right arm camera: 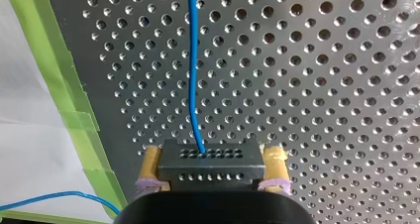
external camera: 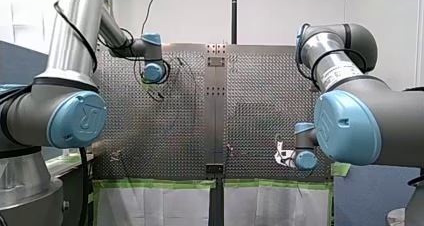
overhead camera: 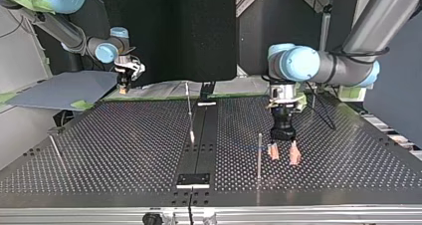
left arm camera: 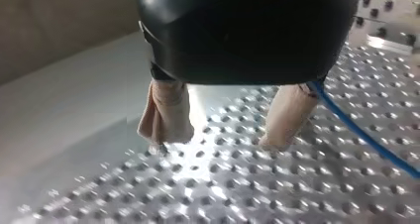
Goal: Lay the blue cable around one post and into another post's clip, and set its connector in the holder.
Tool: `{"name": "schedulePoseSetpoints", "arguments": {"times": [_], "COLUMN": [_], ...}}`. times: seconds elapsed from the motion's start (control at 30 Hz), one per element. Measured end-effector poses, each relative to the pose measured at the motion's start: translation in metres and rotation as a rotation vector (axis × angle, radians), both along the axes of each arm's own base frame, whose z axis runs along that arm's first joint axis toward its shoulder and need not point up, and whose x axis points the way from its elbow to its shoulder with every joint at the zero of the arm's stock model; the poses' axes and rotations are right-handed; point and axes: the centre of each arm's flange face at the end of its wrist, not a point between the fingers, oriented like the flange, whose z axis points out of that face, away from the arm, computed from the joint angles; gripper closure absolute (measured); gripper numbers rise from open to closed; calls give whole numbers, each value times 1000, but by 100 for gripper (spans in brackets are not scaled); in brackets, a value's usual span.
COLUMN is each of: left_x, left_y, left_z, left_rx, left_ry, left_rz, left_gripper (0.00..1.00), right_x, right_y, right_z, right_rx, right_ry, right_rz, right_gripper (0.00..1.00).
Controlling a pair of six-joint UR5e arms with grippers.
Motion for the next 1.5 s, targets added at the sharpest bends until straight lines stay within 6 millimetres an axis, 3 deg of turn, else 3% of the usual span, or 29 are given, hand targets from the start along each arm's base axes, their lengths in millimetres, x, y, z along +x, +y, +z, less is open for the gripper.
{"name": "schedulePoseSetpoints", "arguments": {"times": [0.97,1.2,1.5], "left_x": [7,6,6], "left_y": [0,-1,-2], "left_z": [-10,-10,-10], "left_rx": [51,56,59], "left_ry": [33,33,33], "left_rz": [7,6,6], "left_gripper": [2,2,2], "right_x": [-1,-4,-9], "right_y": [-8,-11,1], "right_z": [9,40,75], "right_rx": [11,9,-3], "right_ry": [10,15,-19], "right_rz": [-14,-52,-77], "right_gripper": [82,82,82]}}
